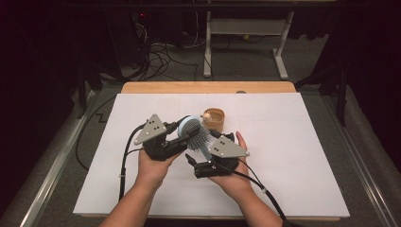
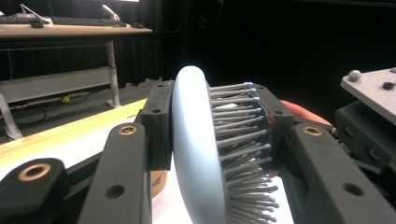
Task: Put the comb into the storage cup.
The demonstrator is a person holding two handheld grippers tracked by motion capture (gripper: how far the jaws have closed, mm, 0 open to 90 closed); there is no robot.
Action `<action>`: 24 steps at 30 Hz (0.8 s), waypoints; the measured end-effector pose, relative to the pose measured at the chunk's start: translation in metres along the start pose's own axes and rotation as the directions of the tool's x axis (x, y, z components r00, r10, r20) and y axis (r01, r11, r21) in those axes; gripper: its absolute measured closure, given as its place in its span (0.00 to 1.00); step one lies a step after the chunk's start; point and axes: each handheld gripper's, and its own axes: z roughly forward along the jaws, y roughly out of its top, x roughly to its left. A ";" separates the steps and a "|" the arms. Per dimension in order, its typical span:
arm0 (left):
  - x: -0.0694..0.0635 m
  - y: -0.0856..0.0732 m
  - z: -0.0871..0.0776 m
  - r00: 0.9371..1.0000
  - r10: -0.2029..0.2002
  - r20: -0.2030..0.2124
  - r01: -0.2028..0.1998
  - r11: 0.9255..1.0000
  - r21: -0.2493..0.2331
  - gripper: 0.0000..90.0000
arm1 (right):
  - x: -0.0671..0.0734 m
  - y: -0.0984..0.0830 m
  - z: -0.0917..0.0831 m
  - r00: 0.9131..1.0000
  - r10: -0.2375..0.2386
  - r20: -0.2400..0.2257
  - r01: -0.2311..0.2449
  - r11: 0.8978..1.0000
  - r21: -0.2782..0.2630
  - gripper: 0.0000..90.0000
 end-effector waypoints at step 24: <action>0.013 -0.001 -0.016 0.997 0.042 -0.061 -0.043 0.999 -0.020 0.64 | -0.037 -0.042 -0.036 0.996 0.072 0.060 -0.075 0.996 0.042 0.00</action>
